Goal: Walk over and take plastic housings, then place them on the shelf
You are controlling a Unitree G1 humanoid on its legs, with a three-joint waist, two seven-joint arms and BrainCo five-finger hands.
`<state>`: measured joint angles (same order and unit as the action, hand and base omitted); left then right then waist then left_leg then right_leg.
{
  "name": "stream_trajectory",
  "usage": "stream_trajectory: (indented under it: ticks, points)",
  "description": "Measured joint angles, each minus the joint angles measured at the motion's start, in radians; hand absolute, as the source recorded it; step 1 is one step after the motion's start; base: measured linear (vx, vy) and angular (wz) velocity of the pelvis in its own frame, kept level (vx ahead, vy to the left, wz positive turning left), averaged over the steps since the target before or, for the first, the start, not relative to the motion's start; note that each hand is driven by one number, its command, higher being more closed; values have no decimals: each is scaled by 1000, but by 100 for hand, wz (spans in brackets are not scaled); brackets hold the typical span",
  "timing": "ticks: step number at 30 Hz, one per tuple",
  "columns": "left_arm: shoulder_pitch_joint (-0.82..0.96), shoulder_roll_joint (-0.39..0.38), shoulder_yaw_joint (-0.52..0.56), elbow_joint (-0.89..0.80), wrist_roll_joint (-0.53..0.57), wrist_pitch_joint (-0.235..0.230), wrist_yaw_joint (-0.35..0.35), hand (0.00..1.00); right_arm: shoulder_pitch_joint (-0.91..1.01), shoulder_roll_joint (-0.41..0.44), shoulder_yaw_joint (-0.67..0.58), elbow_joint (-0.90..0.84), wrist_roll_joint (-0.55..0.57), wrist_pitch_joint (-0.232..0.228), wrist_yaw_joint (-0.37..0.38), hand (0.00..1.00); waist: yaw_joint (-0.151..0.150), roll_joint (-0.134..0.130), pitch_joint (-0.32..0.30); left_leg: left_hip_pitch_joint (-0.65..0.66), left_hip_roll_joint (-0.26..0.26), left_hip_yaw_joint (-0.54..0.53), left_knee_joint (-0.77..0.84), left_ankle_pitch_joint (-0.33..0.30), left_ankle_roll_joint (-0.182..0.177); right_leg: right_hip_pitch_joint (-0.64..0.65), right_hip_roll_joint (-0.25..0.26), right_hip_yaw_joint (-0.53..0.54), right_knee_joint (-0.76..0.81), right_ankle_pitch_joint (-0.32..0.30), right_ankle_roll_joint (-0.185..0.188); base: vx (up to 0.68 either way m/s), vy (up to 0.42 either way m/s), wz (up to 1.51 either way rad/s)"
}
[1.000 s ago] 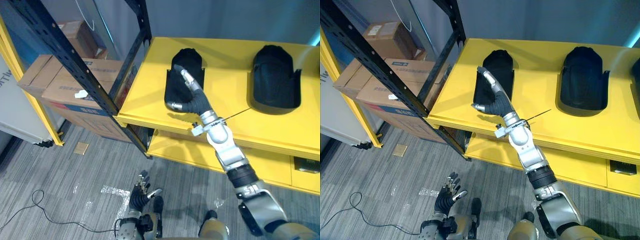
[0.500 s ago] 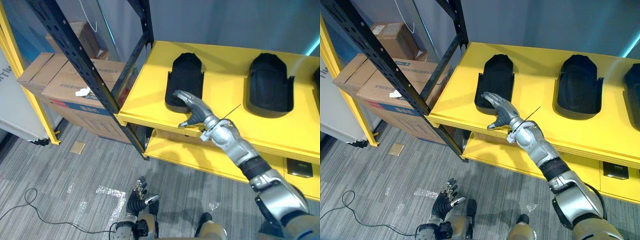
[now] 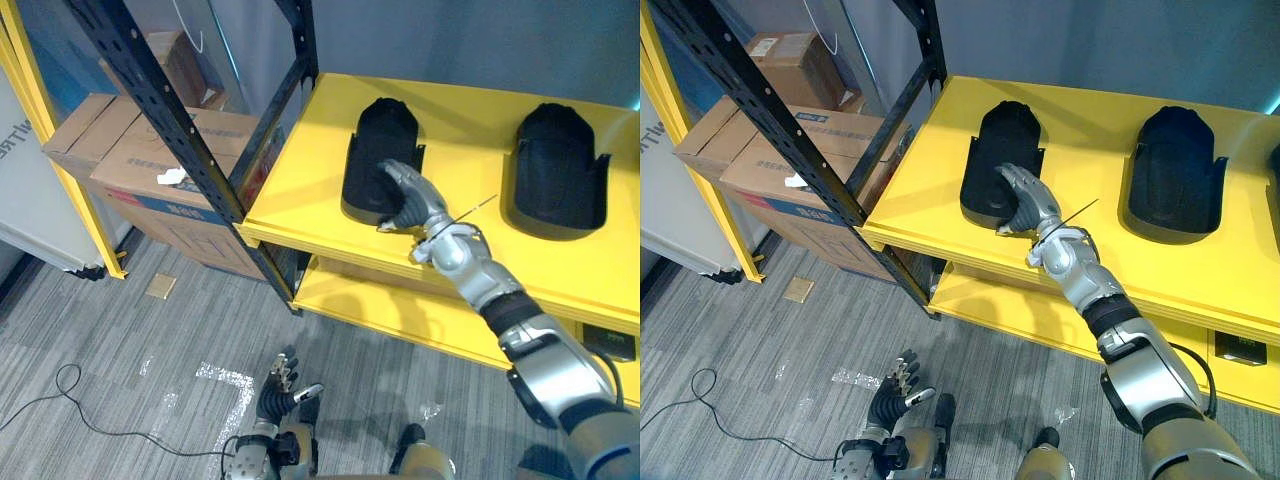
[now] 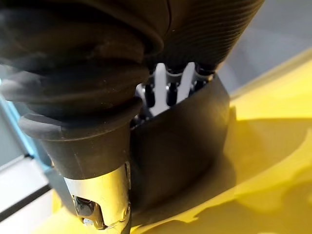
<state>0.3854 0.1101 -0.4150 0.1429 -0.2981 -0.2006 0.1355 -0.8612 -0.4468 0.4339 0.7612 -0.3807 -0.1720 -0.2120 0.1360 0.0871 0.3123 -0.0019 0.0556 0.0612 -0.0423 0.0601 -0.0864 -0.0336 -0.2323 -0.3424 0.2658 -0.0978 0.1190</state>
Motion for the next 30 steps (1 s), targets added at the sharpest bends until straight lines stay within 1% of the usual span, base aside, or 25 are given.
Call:
stream_trajectory:
  ticks: [1,3,5,6,17,20,23,25,27,30]
  points:
    - [-2,0,0,0,0,0,0,0,-8,1,-2,4,16,8,0,0,1,3,5,1,-1,-1,0,0,-1,-2,-2,0,8,-4,0,0,0,0]
    - [-14,-5,-1,0,0,2,0,0,-34,5,-41,5,20,34,7,0,1,17,30,3,-1,-6,0,4,-1,-5,-7,-4,28,-13,0,-30,-24,6]
    - [-14,-9,-1,0,0,5,-1,0,-47,16,-64,5,38,48,16,0,1,23,35,-1,-2,-5,-2,7,-1,-17,-11,-3,43,-20,-2,-16,-10,2]
    - [-16,-9,-2,0,0,7,0,0,-49,24,-75,5,53,56,17,0,1,23,40,1,-2,-5,-2,7,-1,-18,-13,-1,52,-25,-3,0,0,0]
    - [-31,-22,-36,0,0,8,1,0,-55,70,-108,5,50,102,18,0,-5,28,48,0,-7,3,-2,8,-1,-36,-21,14,74,-36,-1,4,-1,-2]
    - [-31,-22,-38,0,0,8,3,0,-55,78,-107,5,21,100,18,0,-7,28,48,0,-9,3,-2,7,-1,-37,-23,14,76,-37,-1,0,0,0]
    - [-31,-22,-38,0,0,7,5,0,-55,87,-97,5,2,81,14,0,-9,27,49,1,-12,2,-2,7,-1,-39,-27,14,75,-40,0,0,0,0]
    - [-31,-22,-38,0,0,7,9,0,-55,91,-87,5,-10,78,3,0,-9,23,53,1,-11,2,-2,7,-1,-39,-27,14,75,-40,0,0,0,0]
    - [-32,-22,-39,0,1,7,9,0,-54,91,-73,-1,-37,58,-30,0,-10,21,70,1,-11,3,-2,7,-1,-38,-27,15,74,-40,0,0,0,0]
    - [-33,-21,-40,0,1,7,12,0,-52,93,-55,-5,-66,41,-67,0,-10,21,71,0,-11,3,-4,7,-1,-38,-26,14,69,-39,1,12,2,0]
